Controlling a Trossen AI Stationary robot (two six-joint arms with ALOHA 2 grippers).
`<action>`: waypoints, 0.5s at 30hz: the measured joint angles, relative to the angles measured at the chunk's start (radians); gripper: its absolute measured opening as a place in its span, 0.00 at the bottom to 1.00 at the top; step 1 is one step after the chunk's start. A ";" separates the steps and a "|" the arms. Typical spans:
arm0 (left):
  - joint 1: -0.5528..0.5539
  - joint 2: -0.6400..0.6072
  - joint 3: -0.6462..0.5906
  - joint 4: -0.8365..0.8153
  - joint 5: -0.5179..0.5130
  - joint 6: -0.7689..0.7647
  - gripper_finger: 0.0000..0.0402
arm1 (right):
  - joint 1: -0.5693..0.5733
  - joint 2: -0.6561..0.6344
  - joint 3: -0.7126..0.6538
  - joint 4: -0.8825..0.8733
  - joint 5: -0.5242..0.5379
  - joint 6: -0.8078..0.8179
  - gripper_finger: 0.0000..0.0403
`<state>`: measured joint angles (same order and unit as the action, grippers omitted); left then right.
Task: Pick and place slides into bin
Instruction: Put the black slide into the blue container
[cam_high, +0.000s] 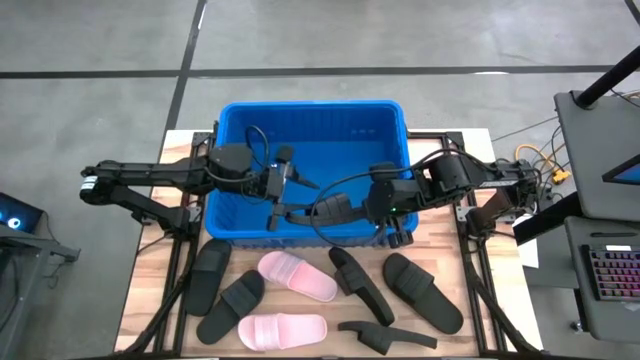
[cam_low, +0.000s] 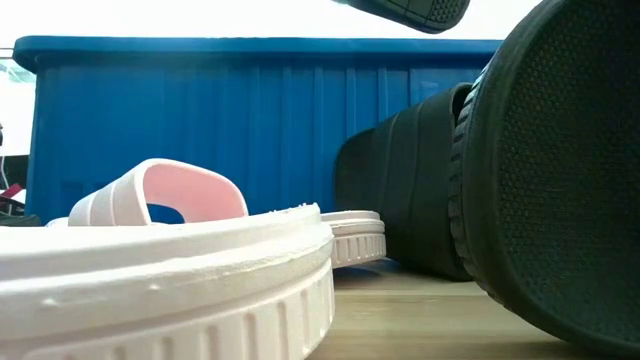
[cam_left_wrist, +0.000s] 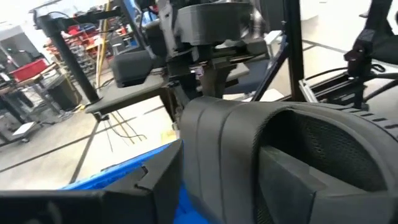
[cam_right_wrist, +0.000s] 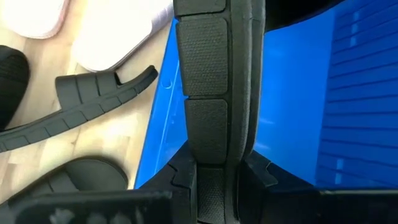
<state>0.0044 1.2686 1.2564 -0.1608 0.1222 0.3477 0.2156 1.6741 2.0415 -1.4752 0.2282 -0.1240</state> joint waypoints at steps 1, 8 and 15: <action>0.000 0.006 0.000 0.000 0.000 0.000 0.43 | 0.000 0.000 0.000 -0.001 0.006 0.000 0.14; 0.000 0.026 0.003 0.004 0.000 0.003 0.42 | -0.003 0.000 0.000 0.006 0.010 0.000 0.14; 0.000 0.012 0.001 -0.009 0.036 -0.011 0.28 | -0.005 0.000 0.000 0.013 0.011 0.001 0.14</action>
<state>0.0049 1.2804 1.2570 -0.1702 0.1583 0.3368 0.2104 1.6741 2.0415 -1.4624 0.2390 -0.1226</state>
